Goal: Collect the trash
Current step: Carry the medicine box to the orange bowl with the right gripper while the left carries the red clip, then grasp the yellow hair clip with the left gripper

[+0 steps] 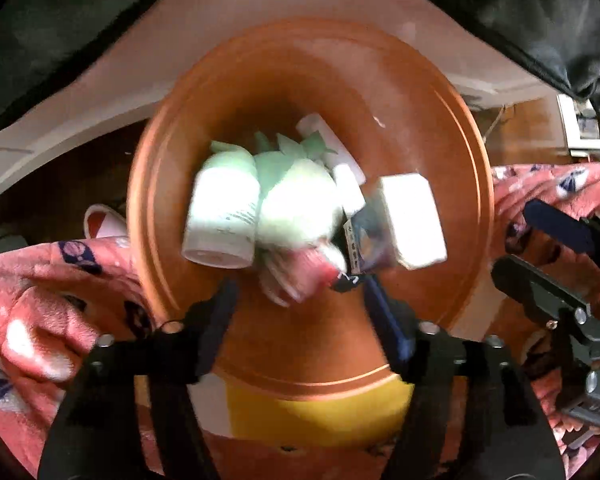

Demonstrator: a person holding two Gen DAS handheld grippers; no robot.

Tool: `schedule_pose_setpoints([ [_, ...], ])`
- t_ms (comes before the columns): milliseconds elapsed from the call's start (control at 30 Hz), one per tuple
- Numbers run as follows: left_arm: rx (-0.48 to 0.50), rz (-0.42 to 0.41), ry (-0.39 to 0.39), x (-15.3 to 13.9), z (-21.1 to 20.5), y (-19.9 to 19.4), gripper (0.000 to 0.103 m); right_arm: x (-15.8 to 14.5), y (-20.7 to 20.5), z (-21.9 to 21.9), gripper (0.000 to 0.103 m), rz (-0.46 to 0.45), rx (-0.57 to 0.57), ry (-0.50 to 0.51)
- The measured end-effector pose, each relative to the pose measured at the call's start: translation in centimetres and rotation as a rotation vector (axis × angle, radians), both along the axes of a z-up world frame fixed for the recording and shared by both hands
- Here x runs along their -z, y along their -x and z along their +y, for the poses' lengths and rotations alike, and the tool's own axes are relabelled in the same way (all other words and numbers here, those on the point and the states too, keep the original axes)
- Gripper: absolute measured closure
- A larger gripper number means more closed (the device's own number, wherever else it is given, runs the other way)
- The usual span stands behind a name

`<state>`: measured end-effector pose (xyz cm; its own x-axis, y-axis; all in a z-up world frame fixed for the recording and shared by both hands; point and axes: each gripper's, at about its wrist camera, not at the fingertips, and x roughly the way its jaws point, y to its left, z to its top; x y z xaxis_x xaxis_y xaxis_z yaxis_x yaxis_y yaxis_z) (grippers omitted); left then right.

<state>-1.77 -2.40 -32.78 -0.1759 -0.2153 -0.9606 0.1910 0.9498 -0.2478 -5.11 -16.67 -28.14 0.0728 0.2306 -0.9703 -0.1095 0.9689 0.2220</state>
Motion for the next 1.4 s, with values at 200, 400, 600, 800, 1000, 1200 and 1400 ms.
schedule_pose_setpoints([
  [200, -0.059, -0.11, -0.01, -2.5, 1.2, 0.2, 0.033, -2.3, 0.4, -2.3, 0.042, -0.09, 0.106, -0.034],
  [400, -0.06, -0.225, -0.038, -6.0, 2.2, 1.0, 0.03, -3.9, 0.4, -3.8, 0.041, -0.138, 0.17, -0.06],
  [600, 0.021, -0.425, -0.018, -13.2, 3.0, 2.2, 0.027, -11.9, 0.6, -5.6, 0.028, -0.39, 0.175, -0.07],
  [800, -0.036, -0.654, 0.144, -24.2, 5.0, 0.1, 0.013, -20.8, 0.9, -7.3, 0.018, -0.66, 0.18, -0.113],
  [1000, -0.057, -0.806, 0.115, -30.1, 4.1, -7.6, 0.012, -23.7, 0.0, -7.7, 0.018, -0.738, 0.148, -0.163],
  [1200, -0.039, -0.773, 0.036, -31.5, 0.2, -19.6, 0.012, -23.3, -0.8, -8.7, 0.017, -0.714, 0.176, -0.195],
  [1400, -0.056, -0.711, -0.095, -31.4, -2.7, -29.4, 0.012, -23.2, -2.4, -10.2, 0.016, -0.704, 0.166, -0.202],
])
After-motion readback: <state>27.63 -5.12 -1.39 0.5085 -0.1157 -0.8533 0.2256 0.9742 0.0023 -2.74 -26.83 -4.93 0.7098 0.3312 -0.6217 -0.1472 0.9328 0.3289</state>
